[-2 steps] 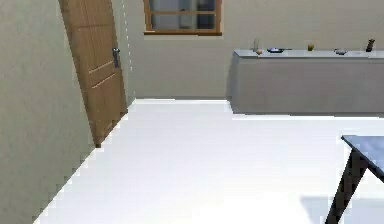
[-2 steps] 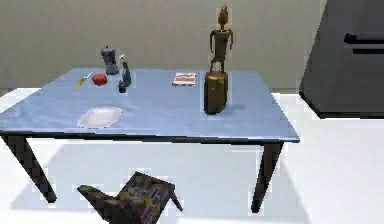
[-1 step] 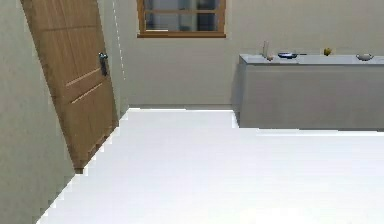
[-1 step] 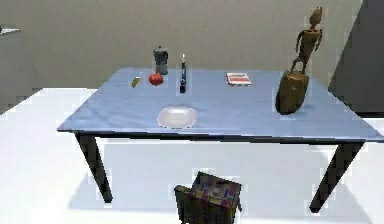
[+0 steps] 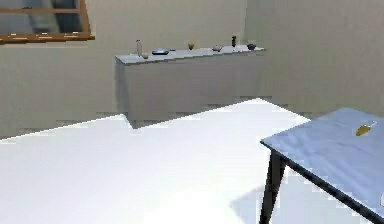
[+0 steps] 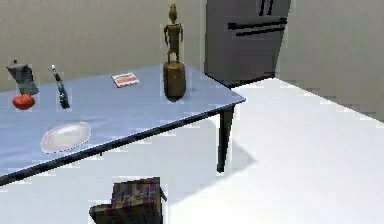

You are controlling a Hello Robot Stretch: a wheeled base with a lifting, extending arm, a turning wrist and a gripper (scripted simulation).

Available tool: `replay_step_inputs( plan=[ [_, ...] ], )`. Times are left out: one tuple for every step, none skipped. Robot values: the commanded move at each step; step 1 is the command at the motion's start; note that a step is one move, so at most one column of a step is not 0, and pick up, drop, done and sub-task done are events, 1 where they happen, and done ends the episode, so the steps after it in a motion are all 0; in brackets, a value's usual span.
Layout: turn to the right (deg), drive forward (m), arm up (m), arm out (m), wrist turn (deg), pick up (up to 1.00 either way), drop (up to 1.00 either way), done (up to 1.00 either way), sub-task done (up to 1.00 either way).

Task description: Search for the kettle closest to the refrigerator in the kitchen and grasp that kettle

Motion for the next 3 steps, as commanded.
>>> replay_step_inputs(
  plan=[
    [0.0, 1.0, 0.0, 0.0, 0.0, 0.0, 0.0, 0.0, 0.0],
    [3.0, 0.0, 0.0, 0.0, 0.0, 0.0, 0.0, 0.0, 0.0],
    [0.0, 0.4, 0.0, 0.0, 0.0, 0.0, 0.0, 0.0, 0.0]
  ],
)
